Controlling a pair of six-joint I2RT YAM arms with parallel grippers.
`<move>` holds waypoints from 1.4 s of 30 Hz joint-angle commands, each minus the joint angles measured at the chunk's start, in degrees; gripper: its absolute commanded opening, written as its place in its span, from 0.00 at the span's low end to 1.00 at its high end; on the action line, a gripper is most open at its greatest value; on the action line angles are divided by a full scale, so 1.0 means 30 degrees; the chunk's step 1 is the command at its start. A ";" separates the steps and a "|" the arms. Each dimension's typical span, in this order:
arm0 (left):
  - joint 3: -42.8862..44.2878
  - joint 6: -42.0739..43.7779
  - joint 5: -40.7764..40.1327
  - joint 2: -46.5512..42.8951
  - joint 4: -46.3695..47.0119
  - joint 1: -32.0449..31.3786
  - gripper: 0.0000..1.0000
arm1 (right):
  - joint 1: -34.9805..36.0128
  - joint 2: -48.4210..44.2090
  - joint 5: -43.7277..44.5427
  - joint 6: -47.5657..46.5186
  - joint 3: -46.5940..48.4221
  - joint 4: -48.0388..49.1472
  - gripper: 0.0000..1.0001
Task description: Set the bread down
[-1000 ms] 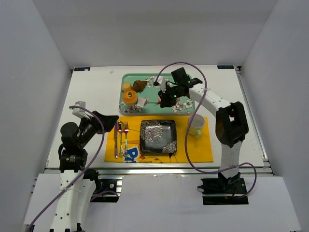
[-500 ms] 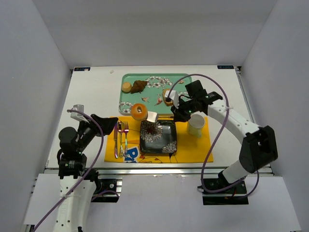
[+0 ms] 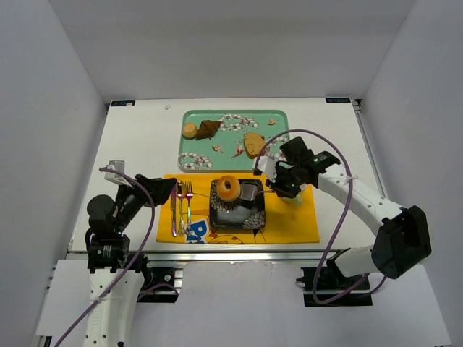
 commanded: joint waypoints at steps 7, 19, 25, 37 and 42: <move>-0.0506 0.0189 0.0086 -0.0803 0.0023 -0.0097 0.78 | 0.3725 -0.0670 0.5442 -0.1101 -0.0054 -0.1164 0.00; -0.0771 0.0160 0.0085 -0.1302 0.0050 -0.0097 0.78 | 0.4198 -0.2427 1.0429 -0.2451 0.1379 -0.1078 0.00; -0.0859 0.0131 0.0378 -0.0893 0.0636 -0.0097 0.78 | 0.4140 -0.3803 1.0021 -0.1750 0.1732 0.0554 0.00; -0.0477 0.0306 0.0584 -0.0189 0.1106 -0.0096 0.78 | -0.9794 -0.1229 0.3405 0.8005 0.3231 0.5801 0.00; -0.0741 0.0102 0.0583 -0.0306 0.1368 -0.0097 0.78 | -1.4251 0.0792 0.1496 0.8127 0.0335 0.8814 0.00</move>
